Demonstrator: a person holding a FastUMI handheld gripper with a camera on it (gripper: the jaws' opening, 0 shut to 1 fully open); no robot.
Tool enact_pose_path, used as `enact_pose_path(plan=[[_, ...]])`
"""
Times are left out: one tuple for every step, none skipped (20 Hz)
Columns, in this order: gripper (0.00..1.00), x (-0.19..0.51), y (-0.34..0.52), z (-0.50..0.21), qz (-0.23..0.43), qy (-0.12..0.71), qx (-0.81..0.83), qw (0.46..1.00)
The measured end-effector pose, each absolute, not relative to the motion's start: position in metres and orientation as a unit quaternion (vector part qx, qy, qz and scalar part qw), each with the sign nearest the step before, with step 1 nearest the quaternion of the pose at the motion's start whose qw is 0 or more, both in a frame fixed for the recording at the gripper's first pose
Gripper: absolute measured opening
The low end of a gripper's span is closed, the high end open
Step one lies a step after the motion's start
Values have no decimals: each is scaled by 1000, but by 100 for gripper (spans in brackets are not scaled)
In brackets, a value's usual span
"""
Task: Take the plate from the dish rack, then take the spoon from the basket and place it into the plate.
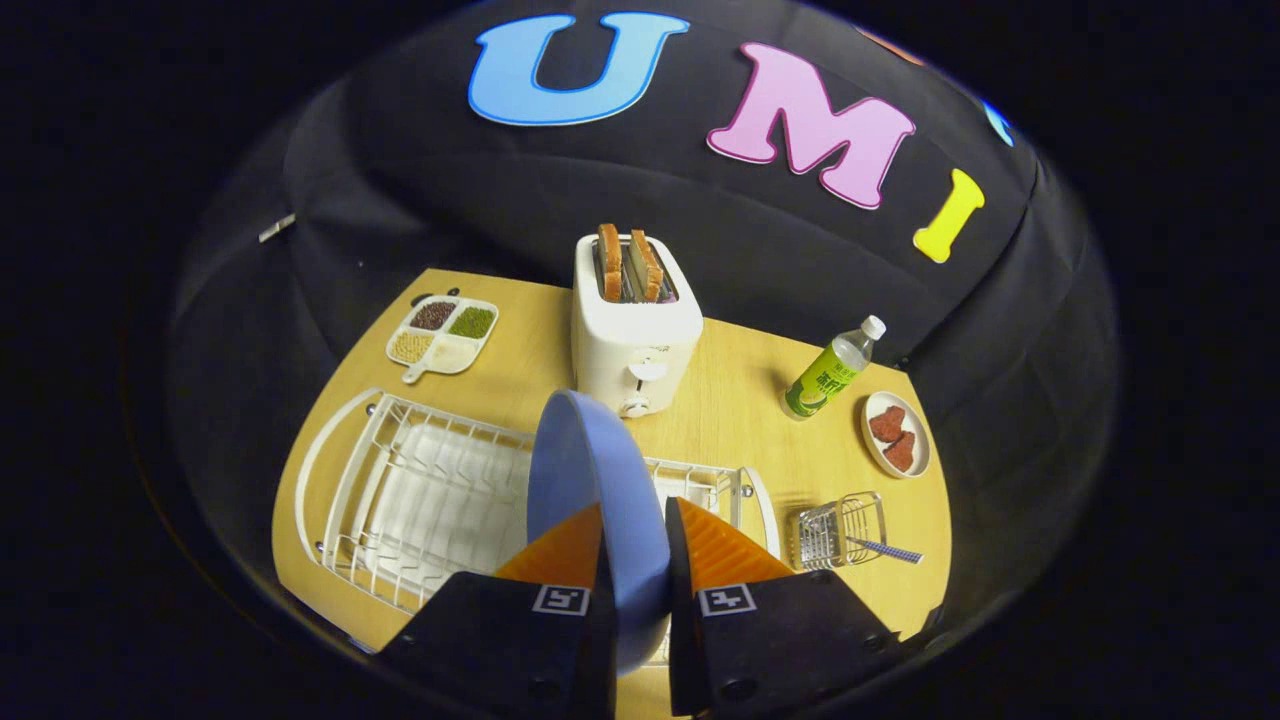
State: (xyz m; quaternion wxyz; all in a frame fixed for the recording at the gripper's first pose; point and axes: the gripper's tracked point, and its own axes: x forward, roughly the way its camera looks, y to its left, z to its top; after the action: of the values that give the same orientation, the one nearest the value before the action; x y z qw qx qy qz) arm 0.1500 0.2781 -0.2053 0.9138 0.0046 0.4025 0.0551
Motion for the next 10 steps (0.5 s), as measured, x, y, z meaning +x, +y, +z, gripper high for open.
enact_pose_path(plan=[[25,147,273,-199,62,398,24,915],[25,144,268,-194,69,394,45,916],[25,140,262,-188,75,388,67,916],[25,133,256,-183,82,384,89,915],[25,128,248,-178,89,379,108,915],[24,121,239,-173,98,372,122,915],[25,115,229,-169,109,364,132,916],[25,106,217,-165,118,357,136,917],[25,97,204,-162,124,350,138,918],[25,87,191,-160,130,342,137,921]])
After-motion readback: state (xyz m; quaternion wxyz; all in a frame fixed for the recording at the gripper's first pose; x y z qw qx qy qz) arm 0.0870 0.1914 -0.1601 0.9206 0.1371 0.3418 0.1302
